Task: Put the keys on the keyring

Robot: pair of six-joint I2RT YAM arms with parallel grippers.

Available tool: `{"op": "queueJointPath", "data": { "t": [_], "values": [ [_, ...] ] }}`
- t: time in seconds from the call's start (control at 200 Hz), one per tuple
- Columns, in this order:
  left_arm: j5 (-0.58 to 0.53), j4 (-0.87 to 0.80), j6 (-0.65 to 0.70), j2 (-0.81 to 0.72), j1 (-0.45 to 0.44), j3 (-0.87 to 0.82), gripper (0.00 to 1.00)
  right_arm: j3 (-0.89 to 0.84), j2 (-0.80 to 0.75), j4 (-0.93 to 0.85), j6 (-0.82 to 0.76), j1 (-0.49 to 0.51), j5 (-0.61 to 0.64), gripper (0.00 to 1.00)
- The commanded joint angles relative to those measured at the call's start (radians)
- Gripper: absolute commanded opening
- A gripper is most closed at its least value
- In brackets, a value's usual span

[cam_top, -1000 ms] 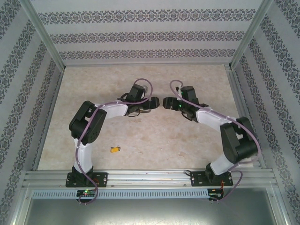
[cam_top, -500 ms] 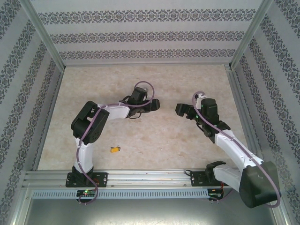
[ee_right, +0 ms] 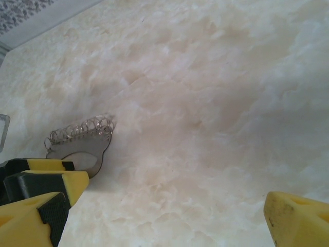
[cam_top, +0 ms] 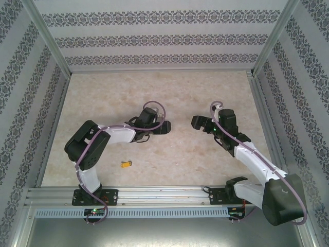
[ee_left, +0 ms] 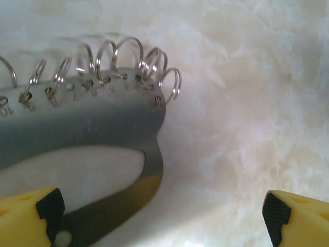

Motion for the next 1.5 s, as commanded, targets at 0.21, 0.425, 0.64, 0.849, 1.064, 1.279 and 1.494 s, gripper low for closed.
{"op": "queueJointPath", "data": {
  "t": [0.21,0.425,0.64,0.849,1.064,1.279,1.494],
  "values": [
    [-0.026,0.031,-0.03,-0.144,-0.04,-0.101,1.0,0.011,0.111,0.082,-0.003,0.093,-0.007,0.97],
    [-0.091,-0.056,0.013,-0.232,-0.038,-0.05,1.0,0.18,0.377,0.113,-0.024,0.127,-0.057,0.9],
    [-0.154,-0.193,0.111,-0.275,-0.014,0.038,1.0,0.385,0.649,0.144,-0.034,0.14,-0.132,0.83],
    [-0.136,-0.183,0.124,-0.284,0.061,0.032,1.0,0.58,0.858,0.149,-0.003,0.153,-0.184,0.81],
    [-0.083,-0.141,0.097,-0.303,0.16,-0.021,1.0,0.692,0.979,0.161,0.026,0.176,-0.21,0.8],
    [-0.029,-0.088,0.058,-0.328,0.23,-0.082,1.0,0.724,1.015,0.157,0.034,0.212,-0.215,0.79],
    [-0.026,-0.06,0.041,-0.342,0.236,-0.12,1.0,0.669,0.993,0.172,0.036,0.241,-0.216,0.76]
  ]
}}
